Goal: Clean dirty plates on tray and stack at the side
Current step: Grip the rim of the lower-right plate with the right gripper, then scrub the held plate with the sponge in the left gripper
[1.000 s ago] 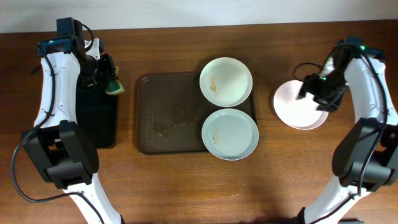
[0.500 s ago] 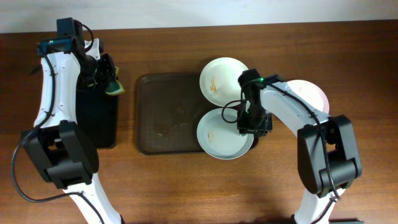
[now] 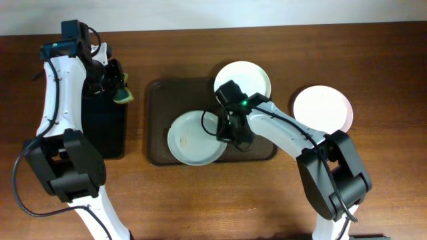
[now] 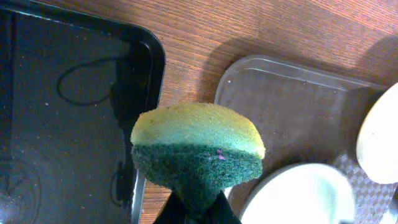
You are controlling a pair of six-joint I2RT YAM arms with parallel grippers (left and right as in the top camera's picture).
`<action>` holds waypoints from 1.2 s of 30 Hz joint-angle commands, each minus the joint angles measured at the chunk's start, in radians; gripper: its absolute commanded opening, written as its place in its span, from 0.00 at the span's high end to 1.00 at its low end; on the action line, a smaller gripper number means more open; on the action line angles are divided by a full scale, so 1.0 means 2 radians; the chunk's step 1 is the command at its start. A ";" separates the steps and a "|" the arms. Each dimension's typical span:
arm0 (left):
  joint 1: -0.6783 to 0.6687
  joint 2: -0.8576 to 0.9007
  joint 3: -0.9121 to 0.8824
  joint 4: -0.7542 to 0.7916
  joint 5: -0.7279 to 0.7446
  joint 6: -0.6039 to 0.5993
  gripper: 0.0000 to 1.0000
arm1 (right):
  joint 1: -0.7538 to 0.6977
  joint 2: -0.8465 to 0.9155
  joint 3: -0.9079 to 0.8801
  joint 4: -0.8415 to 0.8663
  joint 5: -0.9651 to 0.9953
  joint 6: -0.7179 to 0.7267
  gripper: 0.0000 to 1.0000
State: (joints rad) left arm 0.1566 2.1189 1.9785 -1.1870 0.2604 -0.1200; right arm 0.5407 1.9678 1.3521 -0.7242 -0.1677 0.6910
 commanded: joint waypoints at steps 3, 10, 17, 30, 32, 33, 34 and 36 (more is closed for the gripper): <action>0.000 -0.004 0.008 -0.003 0.001 0.008 0.99 | 0.034 0.018 0.001 0.071 0.069 0.077 0.96; -0.024 -0.003 0.008 -0.003 0.002 0.047 0.99 | 0.039 0.039 0.001 0.106 0.094 0.079 0.52; -0.046 -0.003 0.006 0.002 0.012 0.071 0.99 | 0.012 0.059 -0.002 0.117 0.019 0.095 0.96; -0.169 0.015 -0.131 0.158 0.064 0.190 0.99 | 0.001 0.059 -0.004 0.112 -0.009 0.076 0.96; -0.183 0.038 -0.131 0.159 0.003 0.183 1.00 | 0.001 0.059 -0.004 0.112 -0.008 0.076 0.96; -0.184 0.046 -0.131 0.157 -0.013 0.175 1.00 | 0.001 0.059 -0.004 0.112 -0.008 0.076 0.96; -0.182 0.059 -0.131 0.150 -0.021 0.169 1.00 | 0.001 0.059 -0.004 0.111 -0.008 0.076 0.96; -0.178 0.070 -0.131 0.144 -0.024 0.163 0.99 | 0.001 0.059 -0.004 0.110 -0.008 0.076 0.96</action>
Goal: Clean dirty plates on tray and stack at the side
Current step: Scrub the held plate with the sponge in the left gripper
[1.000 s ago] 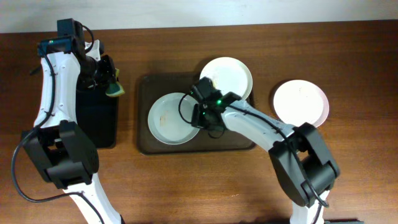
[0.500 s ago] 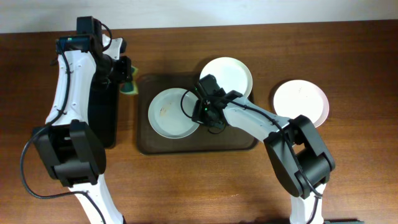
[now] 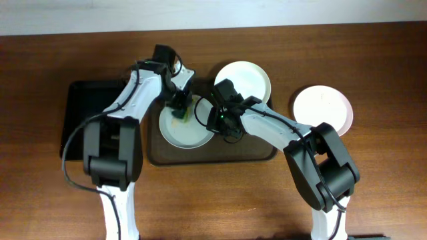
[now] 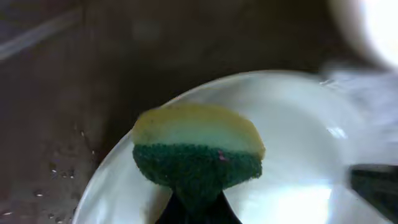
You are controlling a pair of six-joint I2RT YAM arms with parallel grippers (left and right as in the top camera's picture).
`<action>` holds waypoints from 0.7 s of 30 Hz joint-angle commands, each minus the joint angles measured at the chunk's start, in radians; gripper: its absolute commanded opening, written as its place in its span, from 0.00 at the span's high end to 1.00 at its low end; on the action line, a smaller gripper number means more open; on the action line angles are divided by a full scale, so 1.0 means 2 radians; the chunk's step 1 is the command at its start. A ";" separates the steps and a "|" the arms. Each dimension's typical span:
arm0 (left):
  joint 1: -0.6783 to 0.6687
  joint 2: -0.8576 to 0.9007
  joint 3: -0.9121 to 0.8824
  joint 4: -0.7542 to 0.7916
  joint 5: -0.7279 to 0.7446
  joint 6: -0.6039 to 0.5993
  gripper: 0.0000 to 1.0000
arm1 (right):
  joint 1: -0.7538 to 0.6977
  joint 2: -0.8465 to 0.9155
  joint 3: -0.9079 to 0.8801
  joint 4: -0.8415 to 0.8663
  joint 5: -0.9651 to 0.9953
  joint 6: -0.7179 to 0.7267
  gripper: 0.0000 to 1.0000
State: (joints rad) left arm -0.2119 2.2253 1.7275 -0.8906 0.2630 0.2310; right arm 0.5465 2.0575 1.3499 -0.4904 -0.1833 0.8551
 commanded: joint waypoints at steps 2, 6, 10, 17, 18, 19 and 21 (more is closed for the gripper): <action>0.010 0.026 -0.006 -0.046 -0.054 -0.024 0.99 | -0.002 0.014 -0.003 -0.007 0.000 -0.006 0.96; 0.010 0.026 -0.006 -0.163 -0.067 -0.025 0.99 | -0.002 0.014 -0.003 -0.007 -0.001 -0.006 0.96; 0.010 0.026 -0.006 -0.157 -0.019 -0.025 1.00 | -0.002 0.014 -0.003 -0.005 -0.001 -0.006 0.96; 0.008 0.026 -0.078 0.060 -0.026 -0.025 1.00 | -0.002 0.014 -0.003 -0.005 0.000 -0.006 0.96; 0.008 0.026 -0.078 0.067 -0.038 -0.032 0.99 | -0.002 0.014 -0.003 -0.005 0.000 -0.006 0.96; 0.008 0.026 -0.077 0.074 -0.054 -0.046 1.00 | -0.002 0.014 -0.003 -0.005 0.000 -0.006 0.96; 0.008 0.026 -0.075 0.097 -0.078 -0.074 1.00 | -0.002 0.014 -0.003 -0.005 0.000 -0.006 0.96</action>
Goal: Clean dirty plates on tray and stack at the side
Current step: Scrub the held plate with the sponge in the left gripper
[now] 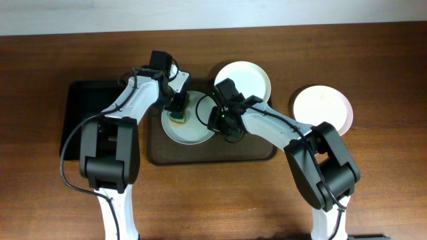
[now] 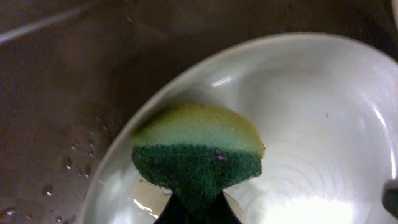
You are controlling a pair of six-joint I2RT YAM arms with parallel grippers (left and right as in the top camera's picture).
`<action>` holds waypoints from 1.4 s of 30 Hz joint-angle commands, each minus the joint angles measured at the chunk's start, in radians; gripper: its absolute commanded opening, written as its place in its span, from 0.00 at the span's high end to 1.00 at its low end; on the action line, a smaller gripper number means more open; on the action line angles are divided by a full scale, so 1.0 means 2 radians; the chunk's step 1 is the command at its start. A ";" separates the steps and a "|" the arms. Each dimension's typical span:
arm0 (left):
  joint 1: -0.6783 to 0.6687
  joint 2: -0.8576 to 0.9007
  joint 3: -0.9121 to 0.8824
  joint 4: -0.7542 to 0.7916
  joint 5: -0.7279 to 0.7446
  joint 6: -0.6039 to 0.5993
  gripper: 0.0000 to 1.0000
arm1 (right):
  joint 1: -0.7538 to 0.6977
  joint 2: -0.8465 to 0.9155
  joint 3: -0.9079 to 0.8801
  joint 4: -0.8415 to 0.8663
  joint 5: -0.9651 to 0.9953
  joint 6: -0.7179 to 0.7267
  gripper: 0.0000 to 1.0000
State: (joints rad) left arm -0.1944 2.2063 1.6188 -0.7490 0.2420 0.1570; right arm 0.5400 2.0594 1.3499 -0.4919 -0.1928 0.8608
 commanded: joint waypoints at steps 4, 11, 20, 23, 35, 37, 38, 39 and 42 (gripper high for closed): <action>-0.001 0.036 -0.021 0.055 -0.134 -0.069 1.00 | 0.001 0.014 -0.003 -0.003 0.004 -0.009 0.96; -0.003 0.036 -0.021 -0.115 0.062 0.116 1.00 | 0.001 0.014 -0.003 -0.002 0.005 -0.009 0.96; -0.003 0.036 -0.021 -0.019 0.001 0.029 1.00 | 0.001 0.014 -0.003 -0.003 0.004 -0.009 0.96; -0.003 0.036 -0.021 0.008 -0.131 -0.057 1.00 | 0.001 0.014 -0.003 -0.003 0.005 -0.009 0.96; -0.003 0.036 -0.021 -0.173 0.109 0.102 1.00 | 0.001 0.014 -0.003 -0.003 0.005 -0.011 0.96; -0.003 0.036 -0.021 -0.128 0.109 0.101 0.99 | 0.001 0.014 -0.003 -0.003 0.005 -0.017 0.96; -0.003 0.036 -0.021 -0.101 0.108 0.089 1.00 | 0.001 0.014 -0.003 -0.003 0.005 -0.017 0.96; -0.003 0.036 -0.021 -0.075 0.090 0.060 1.00 | 0.001 0.014 -0.003 -0.003 0.005 -0.017 0.96; 0.000 0.036 -0.015 -0.055 -0.030 -0.054 0.99 | 0.001 0.014 -0.003 -0.003 0.006 -0.017 0.96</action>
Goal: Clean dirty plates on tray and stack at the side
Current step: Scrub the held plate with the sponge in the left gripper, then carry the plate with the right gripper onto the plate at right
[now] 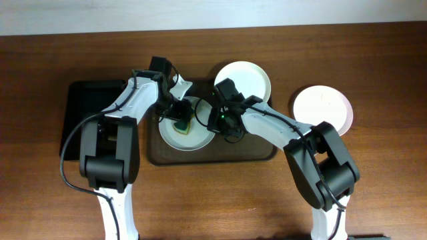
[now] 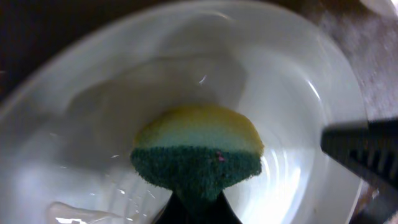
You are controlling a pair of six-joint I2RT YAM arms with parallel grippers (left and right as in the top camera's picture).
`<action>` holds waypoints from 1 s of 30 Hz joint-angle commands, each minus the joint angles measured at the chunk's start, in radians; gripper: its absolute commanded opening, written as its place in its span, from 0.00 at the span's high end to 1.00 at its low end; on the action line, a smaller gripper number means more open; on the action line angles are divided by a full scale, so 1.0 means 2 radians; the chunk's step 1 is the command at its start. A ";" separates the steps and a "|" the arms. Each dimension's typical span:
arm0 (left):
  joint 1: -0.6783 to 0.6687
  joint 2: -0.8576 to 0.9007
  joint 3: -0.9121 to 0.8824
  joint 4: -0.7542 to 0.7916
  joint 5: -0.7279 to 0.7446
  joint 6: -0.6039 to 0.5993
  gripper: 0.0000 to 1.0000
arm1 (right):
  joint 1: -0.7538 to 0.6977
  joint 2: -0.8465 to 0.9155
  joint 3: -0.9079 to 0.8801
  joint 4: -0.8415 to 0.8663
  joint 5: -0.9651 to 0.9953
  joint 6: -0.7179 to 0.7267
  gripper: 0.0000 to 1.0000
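Observation:
A white plate (image 1: 193, 137) lies on the brown tray (image 1: 212, 155); in the left wrist view the plate (image 2: 106, 93) fills the frame and looks wet. My left gripper (image 1: 179, 117) is shut on a yellow-and-green sponge (image 2: 198, 152), green side down on the plate's middle. The sponge (image 1: 183, 125) shows in the overhead view too. My right gripper (image 1: 221, 121) is shut on the plate's right rim; one of its fingers (image 2: 364, 152) shows at the right edge. A second white plate (image 1: 244, 79) rests at the tray's far right corner.
A pale pink-rimmed plate (image 1: 323, 109) sits on the wooden table to the right of the tray. A black tray (image 1: 83, 127) lies at the left. Both arms cross over the brown tray.
The sponge has moved from the plate's far left part to its middle. Wet streaks now show on the plate. The right gripper still holds the rim in the same spot.
My left gripper held the sponge over the black tray's edge while the right gripper was at a plate on the brown tray. Then the sponge was on that plate, which sat further back on the tray. It has since been at different spots on the plate.

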State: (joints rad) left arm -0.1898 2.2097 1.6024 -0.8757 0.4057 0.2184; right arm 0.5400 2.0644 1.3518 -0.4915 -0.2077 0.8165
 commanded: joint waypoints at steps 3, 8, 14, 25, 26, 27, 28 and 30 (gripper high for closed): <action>-0.005 0.034 0.032 -0.027 -0.191 -0.130 0.99 | 0.001 0.011 -0.004 -0.003 0.014 0.005 0.96; -0.004 0.034 0.173 -0.119 -0.235 -0.143 1.00 | 0.001 0.011 -0.004 -0.003 0.014 0.005 0.96; 0.019 0.034 0.378 -0.271 -0.182 -0.135 0.99 | 0.001 -0.018 0.025 -0.059 0.021 -0.056 0.96; 0.046 0.034 0.378 -0.262 -0.165 -0.135 0.99 | 0.175 -0.154 0.080 -0.240 0.660 -0.118 0.96; 0.046 0.034 0.377 -0.262 -0.165 -0.135 0.99 | 0.186 -0.154 0.080 -0.240 0.716 -0.118 0.96; 0.046 0.034 0.377 -0.262 -0.165 -0.135 0.99 | 0.192 -0.154 0.080 -0.239 0.753 -0.118 0.96; 0.046 0.034 0.377 -0.262 -0.165 -0.135 0.99 | 0.197 -0.154 0.080 -0.240 0.783 -0.118 0.96; 0.046 0.034 0.377 -0.262 -0.165 -0.135 0.99 | 0.204 -0.154 0.080 -0.238 0.804 -0.118 0.96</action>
State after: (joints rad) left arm -0.0978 2.2826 2.3478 -1.4025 0.0566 -0.0502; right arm 0.9287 1.7519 1.5051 -0.9691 1.2812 0.5720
